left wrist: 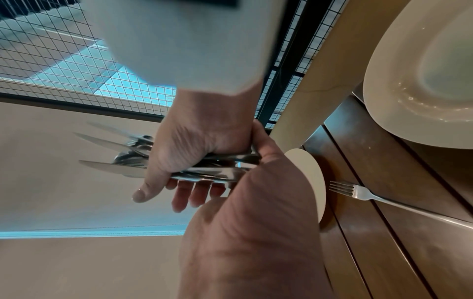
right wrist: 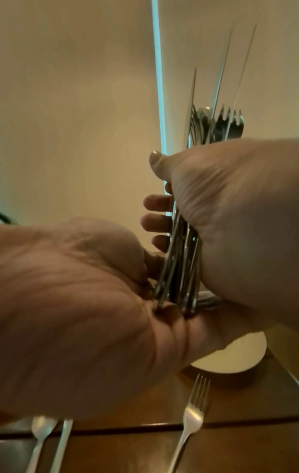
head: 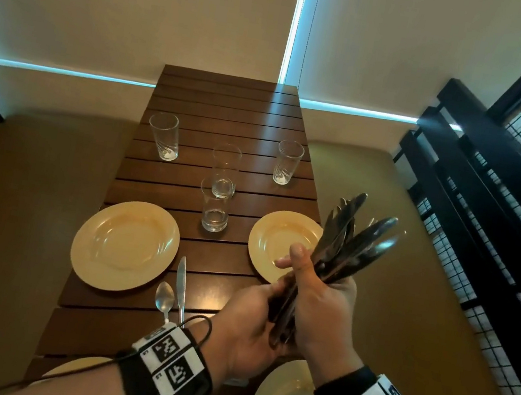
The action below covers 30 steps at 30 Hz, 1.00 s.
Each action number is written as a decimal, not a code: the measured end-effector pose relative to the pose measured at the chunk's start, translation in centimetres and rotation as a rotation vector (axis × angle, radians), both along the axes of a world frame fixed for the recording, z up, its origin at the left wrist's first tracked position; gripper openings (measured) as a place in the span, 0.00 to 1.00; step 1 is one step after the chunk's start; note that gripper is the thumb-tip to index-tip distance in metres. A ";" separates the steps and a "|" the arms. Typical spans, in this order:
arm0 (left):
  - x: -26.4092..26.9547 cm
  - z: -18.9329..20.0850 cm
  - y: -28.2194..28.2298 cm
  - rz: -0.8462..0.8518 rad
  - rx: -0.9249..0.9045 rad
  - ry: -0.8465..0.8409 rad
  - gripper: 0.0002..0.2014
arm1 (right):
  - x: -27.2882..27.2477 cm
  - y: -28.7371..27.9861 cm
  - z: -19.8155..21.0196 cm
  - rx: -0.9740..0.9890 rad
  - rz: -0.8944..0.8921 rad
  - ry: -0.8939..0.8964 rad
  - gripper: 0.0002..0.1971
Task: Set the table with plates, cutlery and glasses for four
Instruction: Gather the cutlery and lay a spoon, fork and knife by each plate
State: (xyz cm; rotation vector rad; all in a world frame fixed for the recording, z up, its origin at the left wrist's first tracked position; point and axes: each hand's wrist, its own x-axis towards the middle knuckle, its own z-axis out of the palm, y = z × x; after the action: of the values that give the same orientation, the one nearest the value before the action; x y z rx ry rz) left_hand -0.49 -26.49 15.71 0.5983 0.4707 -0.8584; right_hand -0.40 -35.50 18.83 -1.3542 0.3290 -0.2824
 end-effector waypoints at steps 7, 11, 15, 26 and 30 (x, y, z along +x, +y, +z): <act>0.6 -1.5 0.1 -0.145 0.123 -0.067 0.19 | 0.3 -1.4 -0.7 0.137 0.082 0.101 0.14; 2.6 -4.1 2.5 -0.220 0.497 -0.260 0.20 | 0.0 -4.2 -2.4 0.279 0.071 0.266 0.20; 4.5 -7.2 4.3 -0.425 1.156 -0.539 0.05 | -2.2 -7.3 -5.0 0.349 0.079 0.409 0.19; 2.2 -13.7 -1.9 -0.896 1.712 -0.712 0.09 | -6.8 -11.5 -8.2 0.307 0.150 0.700 0.17; 1.9 -13.9 -2.0 -0.848 1.720 -0.677 0.10 | -7.0 -12.6 -8.7 0.256 0.161 0.763 0.16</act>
State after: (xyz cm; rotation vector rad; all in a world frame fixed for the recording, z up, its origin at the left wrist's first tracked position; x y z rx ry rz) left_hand 1.39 -28.54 1.77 2.7089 0.2036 -0.7758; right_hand -7.38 -48.08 10.11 -1.1803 0.8529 0.4182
